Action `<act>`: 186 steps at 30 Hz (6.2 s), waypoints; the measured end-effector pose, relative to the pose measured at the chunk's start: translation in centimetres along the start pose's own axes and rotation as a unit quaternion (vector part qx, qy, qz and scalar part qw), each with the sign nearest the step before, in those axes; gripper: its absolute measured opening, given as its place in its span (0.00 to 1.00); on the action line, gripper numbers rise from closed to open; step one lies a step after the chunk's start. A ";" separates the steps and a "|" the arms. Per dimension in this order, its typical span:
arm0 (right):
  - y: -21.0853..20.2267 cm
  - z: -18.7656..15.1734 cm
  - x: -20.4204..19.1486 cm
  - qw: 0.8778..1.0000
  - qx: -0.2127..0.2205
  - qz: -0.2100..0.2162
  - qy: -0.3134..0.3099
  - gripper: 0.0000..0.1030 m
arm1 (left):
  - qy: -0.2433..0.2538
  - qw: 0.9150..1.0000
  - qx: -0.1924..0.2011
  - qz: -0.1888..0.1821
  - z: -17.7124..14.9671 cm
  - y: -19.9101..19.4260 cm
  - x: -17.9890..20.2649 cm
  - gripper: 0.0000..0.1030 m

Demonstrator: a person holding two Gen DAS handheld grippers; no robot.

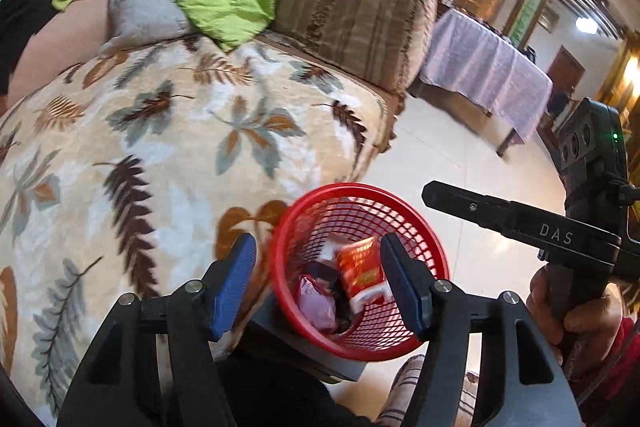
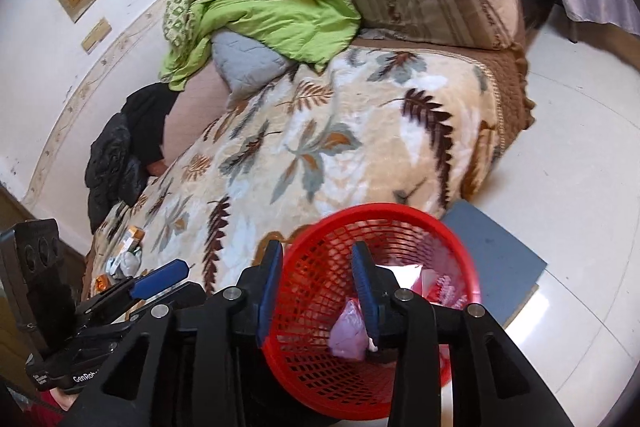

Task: Collect trash
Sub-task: 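Carry both items to the red basket and open both tools over it, then move both tools back toward the remaining trash on the bed, then grasp the orange wrapper with the left tool while the right tool grasps the white medicine box, then lift the orange wrapper and white box off the bed with both tools, then carry both items to the red basket and open both tools over it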

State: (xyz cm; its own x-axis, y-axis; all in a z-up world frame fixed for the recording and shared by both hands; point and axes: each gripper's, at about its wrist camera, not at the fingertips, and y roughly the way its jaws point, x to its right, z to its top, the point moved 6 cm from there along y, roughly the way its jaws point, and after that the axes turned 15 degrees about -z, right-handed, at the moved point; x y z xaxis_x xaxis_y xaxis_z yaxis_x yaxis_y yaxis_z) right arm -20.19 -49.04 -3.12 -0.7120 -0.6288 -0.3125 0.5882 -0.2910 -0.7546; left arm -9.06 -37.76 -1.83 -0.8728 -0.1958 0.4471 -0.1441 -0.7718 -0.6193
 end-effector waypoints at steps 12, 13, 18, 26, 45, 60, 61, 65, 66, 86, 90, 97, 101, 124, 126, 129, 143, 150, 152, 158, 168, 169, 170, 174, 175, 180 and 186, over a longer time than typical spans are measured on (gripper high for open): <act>3.2 -2.3 -14.3 0.988 -0.025 0.087 -0.123 0.44 | -0.065 0.990 0.080 0.096 -1.4 -10.9 -8.9 0.62; 3.4 -2.7 -15.6 0.986 -0.027 0.096 -0.134 0.45 | -0.076 0.987 0.093 0.110 -1.7 -12.5 -10.2 0.62; 4.2 -5.4 -22.8 0.970 -0.044 0.137 -0.195 0.50 | -0.121 0.965 0.143 0.182 -3.2 -19.2 -15.6 0.68; 4.7 -7.8 -28.4 0.955 -0.059 0.165 -0.239 0.54 | -0.264 0.888 0.223 0.304 -8.6 -31.2 -27.0 0.72; 7.3 -8.0 -31.7 0.949 -0.076 0.158 -0.261 0.55 | -0.376 0.827 0.231 0.349 -13.1 -33.9 -42.9 0.50; 18.6 -6.9 -43.9 0.940 -0.177 0.228 -0.183 0.55 | -0.294 0.879 0.222 0.304 -12.7 -28.4 -31.2 0.49; 19.3 -6.8 -44.4 0.939 -0.184 0.232 -0.176 0.55 | -0.284 0.880 0.218 0.311 -12.5 -28.1 -31.0 0.49; 23.3 -6.7 -47.2 0.937 -0.218 0.238 -0.132 0.54 | -0.276 0.880 0.216 0.322 -12.4 -28.0 -31.3 0.49; 23.9 -6.7 -47.8 0.938 -0.221 0.237 -0.127 0.54 | -0.279 0.880 0.215 0.320 -12.4 -28.0 -31.6 0.49; 17.2 -4.5 -41.9 0.940 -0.152 0.286 -0.109 0.14 | -0.207 0.894 0.209 0.338 -10.8 -26.9 -29.2 0.49; 13.5 -4.8 -37.1 0.949 -0.109 0.267 -0.130 0.14 | -0.170 0.900 0.197 0.351 -10.1 -25.6 -27.3 0.49; 10.9 -6.6 -31.4 0.960 -0.068 0.228 -0.147 0.14 | -0.097 0.909 0.169 0.370 -9.1 -22.5 -23.6 0.49; 10.7 -6.0 -30.9 0.959 -0.061 0.232 -0.150 0.14 | -0.086 0.912 0.153 0.371 -9.1 -21.1 -23.1 0.49; 11.3 -5.9 -31.2 0.959 -0.064 0.232 -0.150 0.14 | -0.082 0.907 0.133 0.391 -9.4 -20.6 -23.6 0.49; 11.3 -5.9 -31.2 0.959 -0.065 0.232 -0.150 0.14 | -0.081 0.907 0.134 0.392 -9.3 -20.6 -23.5 0.49; 11.3 -5.9 -31.2 0.959 -0.065 0.233 -0.150 0.14 | -0.081 0.907 0.134 0.392 -9.3 -20.6 -23.5 0.49; 11.3 -5.9 -31.2 0.959 -0.064 0.233 -0.151 0.14 | -0.081 0.906 0.134 0.392 -9.3 -20.5 -23.4 0.49; 11.4 -5.9 -31.1 0.959 -0.064 0.231 -0.150 0.14 | -0.077 0.912 0.138 0.380 -8.9 -20.6 -23.2 0.49; 11.4 -5.9 -31.1 0.959 -0.063 0.231 -0.149 0.14 | -0.076 0.913 0.137 0.376 -8.9 -20.4 -23.2 0.49; 11.3 -5.8 -30.8 0.961 -0.060 0.226 -0.149 0.14 | -0.076 0.914 0.136 0.375 -8.9 -20.3 -23.2 0.49; 9.9 -4.9 -28.5 0.966 -0.057 0.216 -0.130 0.14 | -0.080 0.920 0.151 0.353 -8.8 -20.4 -22.9 0.49; 9.4 -4.6 -28.0 0.967 -0.054 0.214 -0.129 0.14 | -0.078 0.922 0.154 0.347 -8.8 -20.5 -22.7 0.49; 9.0 -4.4 -27.5 0.968 -0.050 0.213 -0.126 0.14 | -0.075 0.925 0.157 0.339 -8.7 -20.6 -22.5 0.49; 6.8 -3.0 -24.3 0.972 -0.035 0.206 -0.109 0.14 | -0.071 0.941 0.162 0.290 -8.4 -20.2 -21.6 0.49; 6.3 -2.7 -23.5 0.973 -0.031 0.202 -0.105 0.14 | -0.071 0.946 0.163 0.269 -8.1 -20.1 -21.2 0.49; 4.3 -1.6 -18.4 0.982 -0.017 0.170 -0.084 0.14 | -0.079 0.962 0.166 0.202 -7.0 -18.7 -18.8 0.49; 2.8 -0.7 -10.6 0.993 -0.011 0.112 -0.039 0.14 | -0.043 0.981 0.138 0.129 -3.8 -14.1 -13.3 0.49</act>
State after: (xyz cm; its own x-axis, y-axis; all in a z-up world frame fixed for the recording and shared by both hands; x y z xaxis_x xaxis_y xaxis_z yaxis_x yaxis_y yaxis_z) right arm -11.22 -42.69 -2.33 -0.5315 -0.7301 -0.4295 0.7197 -0.1220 -0.6834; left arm 2.80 -21.93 -1.49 -0.8196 -0.4470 0.3583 0.2183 -0.8219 -0.5261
